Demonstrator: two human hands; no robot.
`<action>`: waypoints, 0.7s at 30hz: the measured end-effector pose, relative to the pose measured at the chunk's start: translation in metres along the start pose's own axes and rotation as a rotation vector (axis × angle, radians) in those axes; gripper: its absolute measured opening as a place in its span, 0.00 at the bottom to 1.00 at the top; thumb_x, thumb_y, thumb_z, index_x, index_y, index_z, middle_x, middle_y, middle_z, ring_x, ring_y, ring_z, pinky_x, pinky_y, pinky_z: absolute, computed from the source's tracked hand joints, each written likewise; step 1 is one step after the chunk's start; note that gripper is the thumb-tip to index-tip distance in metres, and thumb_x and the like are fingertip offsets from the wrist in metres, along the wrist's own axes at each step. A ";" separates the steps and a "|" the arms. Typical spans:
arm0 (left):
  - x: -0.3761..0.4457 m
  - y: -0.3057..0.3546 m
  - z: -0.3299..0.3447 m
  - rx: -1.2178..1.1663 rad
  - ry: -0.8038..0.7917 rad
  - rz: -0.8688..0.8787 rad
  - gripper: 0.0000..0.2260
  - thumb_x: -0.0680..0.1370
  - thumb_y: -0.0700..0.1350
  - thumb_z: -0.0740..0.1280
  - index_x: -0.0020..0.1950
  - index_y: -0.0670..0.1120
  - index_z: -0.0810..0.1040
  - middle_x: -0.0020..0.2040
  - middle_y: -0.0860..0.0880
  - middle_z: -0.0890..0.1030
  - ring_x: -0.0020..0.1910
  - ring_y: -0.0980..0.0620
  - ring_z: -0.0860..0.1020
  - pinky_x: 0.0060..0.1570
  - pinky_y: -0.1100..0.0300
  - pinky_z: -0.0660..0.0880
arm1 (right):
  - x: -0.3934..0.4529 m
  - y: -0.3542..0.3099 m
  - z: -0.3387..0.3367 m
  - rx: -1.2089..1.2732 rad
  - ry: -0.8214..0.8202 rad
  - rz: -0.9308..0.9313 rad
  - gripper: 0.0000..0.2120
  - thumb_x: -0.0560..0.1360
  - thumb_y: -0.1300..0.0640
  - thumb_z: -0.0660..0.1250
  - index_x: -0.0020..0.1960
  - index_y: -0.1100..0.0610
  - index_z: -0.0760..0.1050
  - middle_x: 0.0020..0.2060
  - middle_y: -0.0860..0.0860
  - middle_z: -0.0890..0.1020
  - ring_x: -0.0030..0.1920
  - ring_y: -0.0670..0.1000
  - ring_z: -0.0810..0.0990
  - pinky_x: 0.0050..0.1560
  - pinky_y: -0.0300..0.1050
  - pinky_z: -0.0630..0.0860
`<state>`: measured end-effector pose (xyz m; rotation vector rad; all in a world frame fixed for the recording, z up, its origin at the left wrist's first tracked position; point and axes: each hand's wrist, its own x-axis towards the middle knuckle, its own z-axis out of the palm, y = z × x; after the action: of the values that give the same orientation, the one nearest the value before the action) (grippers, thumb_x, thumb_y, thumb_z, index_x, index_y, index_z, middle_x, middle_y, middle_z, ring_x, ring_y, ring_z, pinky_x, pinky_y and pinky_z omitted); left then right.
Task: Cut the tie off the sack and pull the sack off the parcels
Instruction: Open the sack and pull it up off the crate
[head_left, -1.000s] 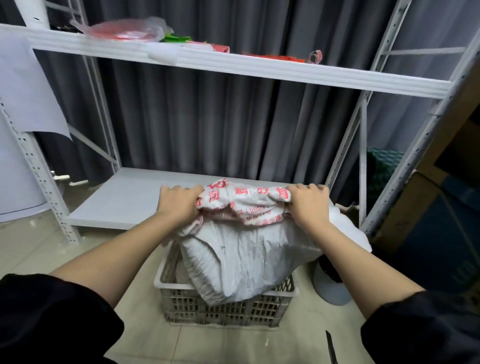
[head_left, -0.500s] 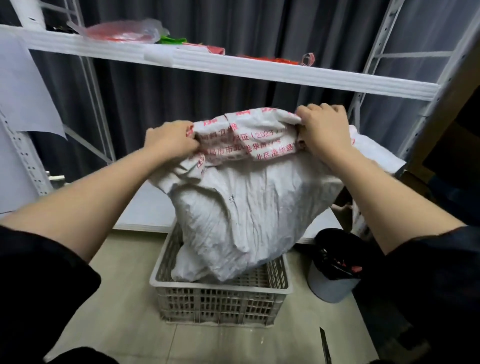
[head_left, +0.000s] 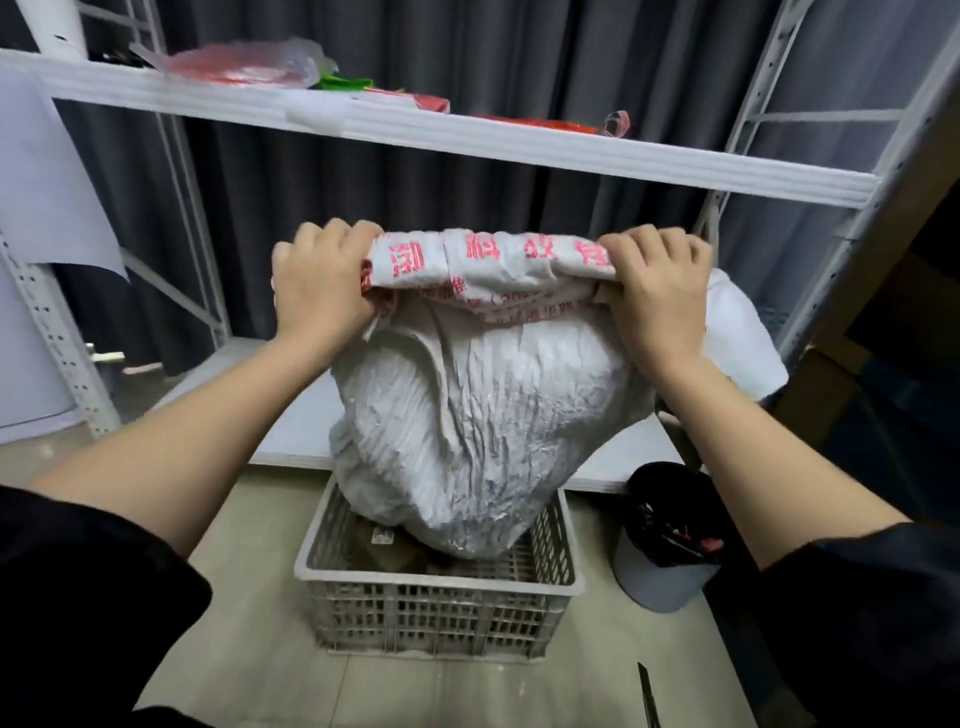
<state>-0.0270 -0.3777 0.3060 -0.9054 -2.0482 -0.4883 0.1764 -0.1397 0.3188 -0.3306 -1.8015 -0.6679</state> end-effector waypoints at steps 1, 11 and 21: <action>-0.007 -0.003 0.006 0.013 -0.007 0.021 0.18 0.69 0.49 0.69 0.58 0.48 0.75 0.47 0.43 0.78 0.46 0.38 0.74 0.39 0.49 0.67 | -0.013 -0.003 0.001 0.012 -0.026 -0.008 0.10 0.68 0.57 0.71 0.49 0.53 0.78 0.42 0.50 0.80 0.44 0.54 0.74 0.49 0.48 0.63; -0.068 -0.021 0.047 0.036 -0.173 0.035 0.20 0.65 0.39 0.74 0.56 0.45 0.76 0.45 0.43 0.78 0.41 0.40 0.74 0.34 0.52 0.65 | -0.076 -0.025 0.010 0.205 -0.681 -0.004 0.30 0.66 0.49 0.69 0.67 0.53 0.69 0.55 0.51 0.78 0.54 0.56 0.75 0.48 0.51 0.67; -0.074 -0.010 0.044 -0.462 -0.605 0.151 0.26 0.67 0.67 0.60 0.57 0.51 0.66 0.74 0.52 0.61 0.69 0.51 0.67 0.62 0.54 0.66 | -0.094 -0.049 0.027 0.009 -0.450 0.071 0.11 0.66 0.61 0.72 0.47 0.54 0.77 0.39 0.51 0.76 0.38 0.56 0.73 0.38 0.47 0.58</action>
<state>-0.0283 -0.3887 0.2203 -1.6297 -2.4158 -0.6794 0.1604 -0.1527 0.2113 -0.5710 -2.2059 -0.5649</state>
